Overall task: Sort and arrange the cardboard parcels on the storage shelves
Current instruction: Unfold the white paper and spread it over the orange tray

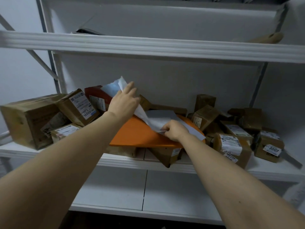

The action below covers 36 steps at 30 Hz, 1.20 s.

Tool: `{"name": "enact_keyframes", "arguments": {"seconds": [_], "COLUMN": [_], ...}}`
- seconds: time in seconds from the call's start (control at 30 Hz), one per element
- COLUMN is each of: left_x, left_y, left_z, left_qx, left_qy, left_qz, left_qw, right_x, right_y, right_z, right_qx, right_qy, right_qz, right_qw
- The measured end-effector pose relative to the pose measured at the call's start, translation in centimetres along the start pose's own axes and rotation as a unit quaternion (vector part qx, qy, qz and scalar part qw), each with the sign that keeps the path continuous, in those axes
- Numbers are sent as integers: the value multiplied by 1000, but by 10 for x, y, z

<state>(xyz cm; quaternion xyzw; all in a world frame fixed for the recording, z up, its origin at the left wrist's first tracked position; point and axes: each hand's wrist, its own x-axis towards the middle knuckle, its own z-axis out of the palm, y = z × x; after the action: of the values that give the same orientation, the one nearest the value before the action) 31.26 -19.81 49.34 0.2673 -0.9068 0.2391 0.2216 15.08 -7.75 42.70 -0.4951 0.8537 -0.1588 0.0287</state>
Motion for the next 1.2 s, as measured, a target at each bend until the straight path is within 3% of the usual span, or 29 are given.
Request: {"name": "enact_keyframes", "arguments": {"seconds": [0.1,0.23,0.47,0.57,0.67,0.8,0.97,1.2], "left_x": [-28,-53,-54,-49,-37,-28,-26,-21], "left_y": [-7,-15,-15,-5,8,21,43,54], "left_z": [18,31,29,27,39,57,62,53], "left_qx": [43,7,-27,-21,-13,-109,-148,-166], "left_qy": [-111,-312,-448,-423,-353,-387,-423,-414], "left_qz": [-43,-112,-128,-163,-82,-89,-73,-16], "left_qw": [992,943,884,891,932,911,891,895], "right_x": [-3,-5,-7,-8,-8,-12,-17,-16], "right_y": [-7,-14,-14,-11,-7,-9,-5,24], "right_z": [9,18,22,22,23,18,10,11], "right_qx": [11,9,-13,-6,7,-2,25,-51], "right_qy": [-20,-60,-63,-66,-64,-54,-37,-45], "right_qz": [-1,15,45,53,66,92,101,114], "right_qw": [1000,998,997,996,996,994,994,991]}}
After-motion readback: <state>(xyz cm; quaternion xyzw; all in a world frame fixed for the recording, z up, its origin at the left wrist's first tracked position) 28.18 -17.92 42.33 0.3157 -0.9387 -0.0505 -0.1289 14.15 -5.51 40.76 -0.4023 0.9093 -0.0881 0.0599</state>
